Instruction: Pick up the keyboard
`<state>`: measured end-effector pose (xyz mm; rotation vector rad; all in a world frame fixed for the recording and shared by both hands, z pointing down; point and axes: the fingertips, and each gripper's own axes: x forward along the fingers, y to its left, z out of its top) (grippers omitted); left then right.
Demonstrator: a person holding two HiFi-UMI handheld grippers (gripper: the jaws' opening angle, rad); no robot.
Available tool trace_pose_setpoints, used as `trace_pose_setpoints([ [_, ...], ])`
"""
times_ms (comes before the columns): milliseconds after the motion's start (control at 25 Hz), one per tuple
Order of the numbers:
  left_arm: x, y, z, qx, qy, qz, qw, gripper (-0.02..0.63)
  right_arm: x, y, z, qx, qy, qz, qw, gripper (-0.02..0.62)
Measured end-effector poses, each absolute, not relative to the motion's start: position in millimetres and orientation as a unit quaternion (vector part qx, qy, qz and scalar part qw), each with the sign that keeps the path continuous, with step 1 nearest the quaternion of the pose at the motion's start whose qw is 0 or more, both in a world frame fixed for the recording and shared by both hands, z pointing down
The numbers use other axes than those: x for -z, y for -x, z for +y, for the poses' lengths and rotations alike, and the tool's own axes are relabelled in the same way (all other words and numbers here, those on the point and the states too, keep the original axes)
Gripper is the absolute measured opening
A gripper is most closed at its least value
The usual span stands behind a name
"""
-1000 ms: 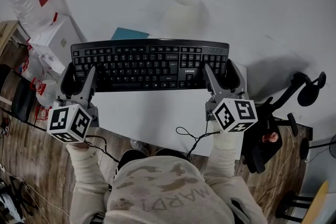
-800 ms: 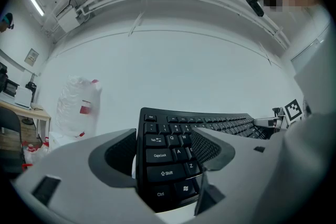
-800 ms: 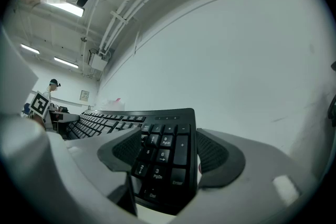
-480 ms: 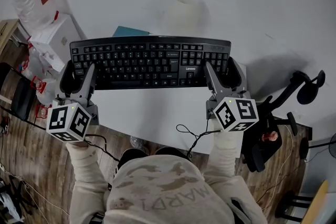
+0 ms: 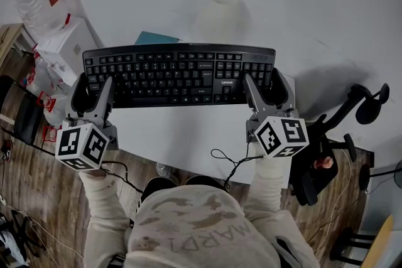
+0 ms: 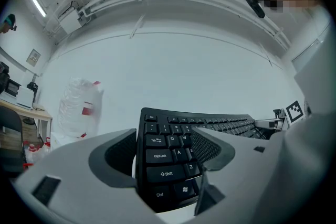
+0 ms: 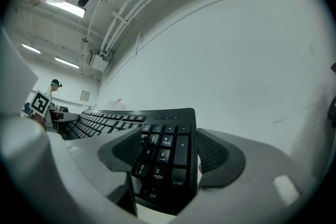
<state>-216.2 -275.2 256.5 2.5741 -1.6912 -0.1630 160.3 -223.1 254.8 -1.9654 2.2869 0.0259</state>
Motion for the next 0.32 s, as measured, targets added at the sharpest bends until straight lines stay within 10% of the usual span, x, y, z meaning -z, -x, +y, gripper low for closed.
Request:
trace_pose_setpoints([
  [320,-257.0,216.4,-275.3,0.053,-0.832,-0.552,0.031,0.325,-255.2,-160.2,-224.1,-0.009,0.650,0.757,0.063,0.336],
])
